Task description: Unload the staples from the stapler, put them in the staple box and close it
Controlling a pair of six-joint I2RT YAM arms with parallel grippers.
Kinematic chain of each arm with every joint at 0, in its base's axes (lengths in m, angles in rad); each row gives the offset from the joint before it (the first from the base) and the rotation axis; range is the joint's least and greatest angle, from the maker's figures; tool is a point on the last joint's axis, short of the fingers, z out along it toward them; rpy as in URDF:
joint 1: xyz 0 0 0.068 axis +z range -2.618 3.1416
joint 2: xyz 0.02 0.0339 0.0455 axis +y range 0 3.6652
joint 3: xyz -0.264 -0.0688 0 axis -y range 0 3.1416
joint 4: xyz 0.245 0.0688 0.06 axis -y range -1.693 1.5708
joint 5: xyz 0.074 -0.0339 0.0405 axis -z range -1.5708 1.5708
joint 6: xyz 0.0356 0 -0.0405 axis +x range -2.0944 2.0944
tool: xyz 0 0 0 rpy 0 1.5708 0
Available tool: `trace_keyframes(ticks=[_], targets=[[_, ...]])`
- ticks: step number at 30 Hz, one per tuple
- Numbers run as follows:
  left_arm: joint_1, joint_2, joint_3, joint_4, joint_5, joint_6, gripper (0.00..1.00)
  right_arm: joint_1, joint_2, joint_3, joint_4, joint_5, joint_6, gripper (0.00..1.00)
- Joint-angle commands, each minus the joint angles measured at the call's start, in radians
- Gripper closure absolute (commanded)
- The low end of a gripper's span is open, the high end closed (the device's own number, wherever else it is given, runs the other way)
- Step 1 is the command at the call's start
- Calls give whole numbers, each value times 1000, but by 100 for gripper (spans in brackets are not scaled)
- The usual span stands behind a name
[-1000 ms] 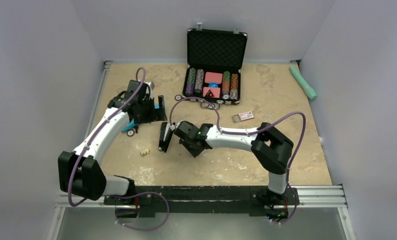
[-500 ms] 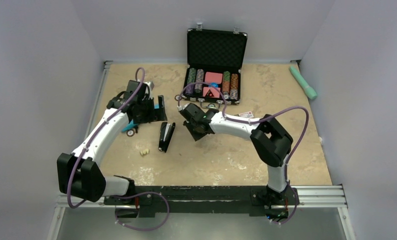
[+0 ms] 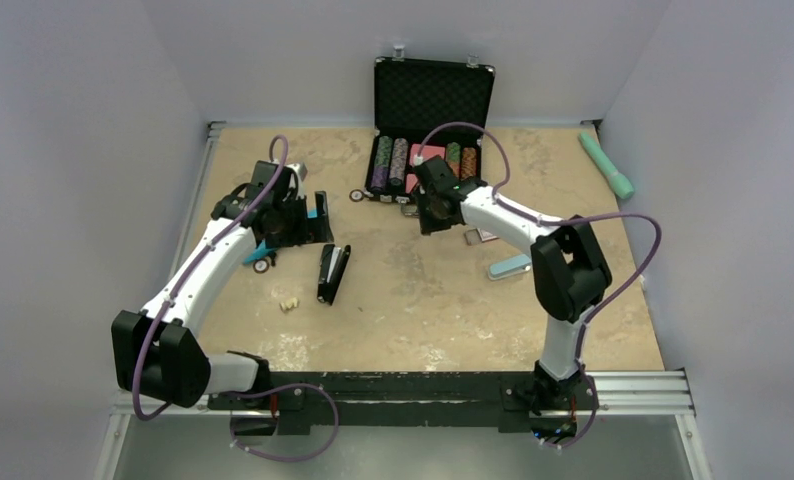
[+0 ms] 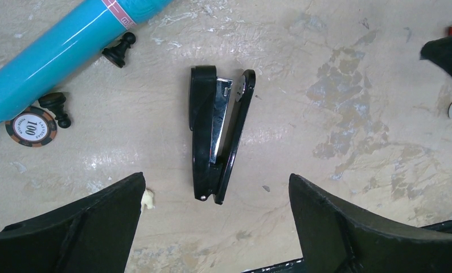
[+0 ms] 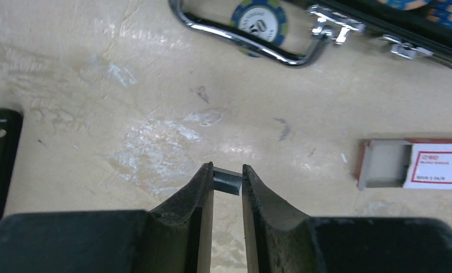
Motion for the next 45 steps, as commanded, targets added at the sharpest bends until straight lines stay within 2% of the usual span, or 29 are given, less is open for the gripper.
trace_keyframes(ticks=[1, 8, 21, 25, 35, 45], targets=[[1, -23, 26, 5, -2, 26, 0, -69, -76, 48, -49, -44, 97, 100], [1, -5, 39, 7, 10, 25, 0, -155, -87, 56, -125, -23, 189, 100], [1, 8, 42, 14, 28, 33, 0, -375, -100, -19, -240, -54, 536, 100], [1, 4, 39, 13, 30, 36, 0, -384, -90, -6, -256, -46, 590, 100], [1, 12, 56, 8, 42, 35, 0, -395, -41, -31, -215, -147, 702, 100], [1, 25, 78, -3, 63, 30, 0, -395, -14, -22, -231, -94, 773, 100]])
